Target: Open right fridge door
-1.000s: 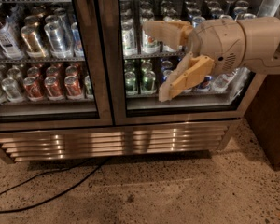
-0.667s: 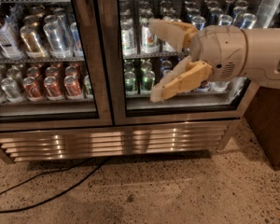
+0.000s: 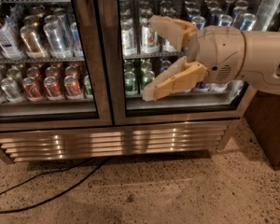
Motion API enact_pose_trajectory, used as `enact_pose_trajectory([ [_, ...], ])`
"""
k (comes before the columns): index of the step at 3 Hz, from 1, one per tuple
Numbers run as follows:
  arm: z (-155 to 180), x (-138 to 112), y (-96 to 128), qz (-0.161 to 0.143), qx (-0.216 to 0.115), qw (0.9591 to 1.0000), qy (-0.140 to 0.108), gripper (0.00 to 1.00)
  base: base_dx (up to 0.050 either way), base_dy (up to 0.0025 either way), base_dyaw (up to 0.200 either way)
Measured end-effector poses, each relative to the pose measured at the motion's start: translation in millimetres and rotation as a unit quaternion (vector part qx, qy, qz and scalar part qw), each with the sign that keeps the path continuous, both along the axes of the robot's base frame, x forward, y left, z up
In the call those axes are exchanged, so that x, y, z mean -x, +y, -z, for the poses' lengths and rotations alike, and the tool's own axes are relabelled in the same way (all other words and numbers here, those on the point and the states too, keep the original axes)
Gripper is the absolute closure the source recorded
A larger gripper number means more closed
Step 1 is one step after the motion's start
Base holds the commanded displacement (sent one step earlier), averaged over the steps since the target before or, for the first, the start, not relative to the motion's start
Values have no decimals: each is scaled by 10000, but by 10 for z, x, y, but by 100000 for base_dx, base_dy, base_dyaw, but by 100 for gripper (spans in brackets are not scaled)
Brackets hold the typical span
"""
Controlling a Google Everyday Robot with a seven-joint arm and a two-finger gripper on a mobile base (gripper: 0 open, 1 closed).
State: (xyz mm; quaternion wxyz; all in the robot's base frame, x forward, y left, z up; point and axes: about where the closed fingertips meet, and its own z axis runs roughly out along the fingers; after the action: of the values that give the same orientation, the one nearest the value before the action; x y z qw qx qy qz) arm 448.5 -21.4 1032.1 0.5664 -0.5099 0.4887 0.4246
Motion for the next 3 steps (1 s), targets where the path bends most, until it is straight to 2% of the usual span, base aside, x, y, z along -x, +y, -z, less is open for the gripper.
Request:
enact_pose_trajectory([
  [1,15,-33,-4,19,69,9999,90,0,0,0,0],
  [2,-60,-671,-19,302,317,9981,434,0,0,0,0],
  [3,-60,-671,-19,302,317,9981,434,0,4193,226,10817],
])
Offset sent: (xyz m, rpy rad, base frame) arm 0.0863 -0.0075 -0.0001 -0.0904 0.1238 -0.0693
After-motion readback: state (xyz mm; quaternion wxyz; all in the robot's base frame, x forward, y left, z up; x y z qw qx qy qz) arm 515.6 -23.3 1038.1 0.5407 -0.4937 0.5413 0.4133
